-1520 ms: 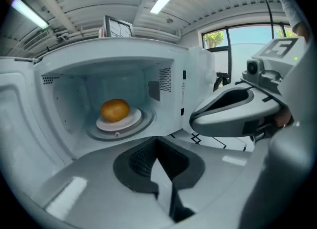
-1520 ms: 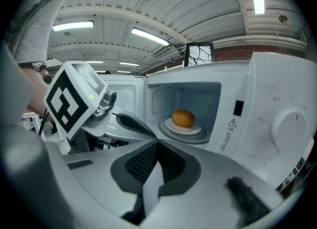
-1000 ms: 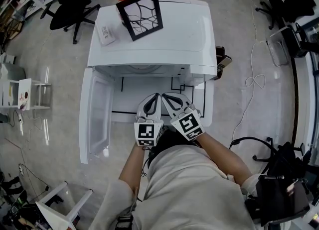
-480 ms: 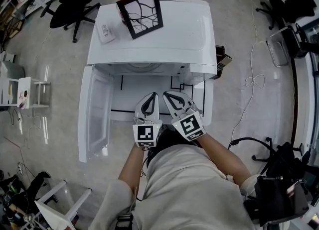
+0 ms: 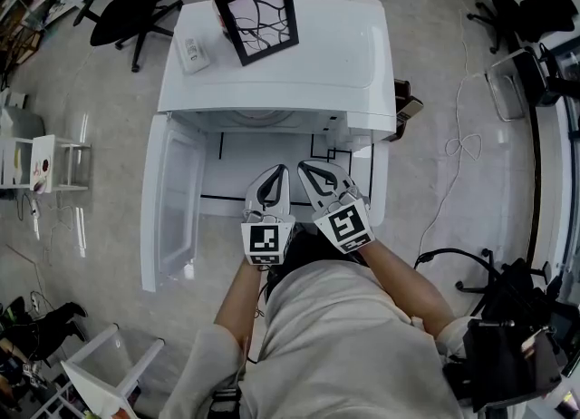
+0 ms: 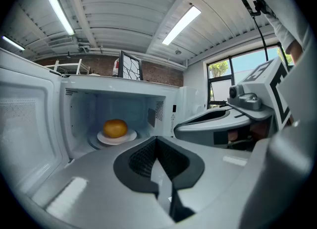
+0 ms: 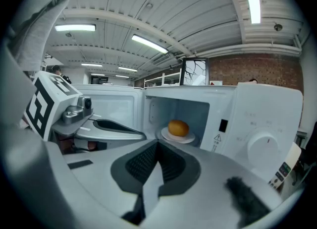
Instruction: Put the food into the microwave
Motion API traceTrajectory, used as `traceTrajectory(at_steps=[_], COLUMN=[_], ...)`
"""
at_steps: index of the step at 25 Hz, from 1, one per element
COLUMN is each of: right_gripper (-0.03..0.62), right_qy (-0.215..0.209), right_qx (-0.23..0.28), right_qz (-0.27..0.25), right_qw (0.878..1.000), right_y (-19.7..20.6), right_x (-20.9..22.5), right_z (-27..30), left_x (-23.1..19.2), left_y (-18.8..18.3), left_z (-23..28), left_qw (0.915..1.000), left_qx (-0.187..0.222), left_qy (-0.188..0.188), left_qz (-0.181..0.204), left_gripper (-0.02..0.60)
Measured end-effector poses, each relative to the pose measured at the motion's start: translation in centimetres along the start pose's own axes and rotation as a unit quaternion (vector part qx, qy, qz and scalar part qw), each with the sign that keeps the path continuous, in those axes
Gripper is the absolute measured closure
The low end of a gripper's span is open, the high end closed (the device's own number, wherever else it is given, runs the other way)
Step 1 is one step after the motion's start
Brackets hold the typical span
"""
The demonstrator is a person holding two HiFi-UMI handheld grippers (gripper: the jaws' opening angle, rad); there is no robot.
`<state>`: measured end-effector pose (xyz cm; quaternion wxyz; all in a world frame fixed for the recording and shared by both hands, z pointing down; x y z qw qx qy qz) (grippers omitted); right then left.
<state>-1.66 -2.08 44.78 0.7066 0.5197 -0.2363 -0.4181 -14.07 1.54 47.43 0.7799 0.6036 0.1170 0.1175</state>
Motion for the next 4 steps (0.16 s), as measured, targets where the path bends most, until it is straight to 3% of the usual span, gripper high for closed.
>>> traceTrajectory(at_steps=[4], right_gripper=[0.583], right_qy=[0.001], right_qx=[0.0], right_qz=[-0.001], right_qw=[1.0], right_y=[0.05], right_x=[0.0], right_z=[-0.01], left_x=[-0.15], left_y=[-0.07], left_z=[0.08], left_qw=[1.0], left_qx=[0.0], left_qy=[-0.001], left_qz=[0.0], left_gripper=[0.574])
Point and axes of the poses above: the fingertips, and each gripper's own axes: z forward along the fingers, x to its right, y out of its underside, the point moved 9 cm from there along -z, backward along the fingers
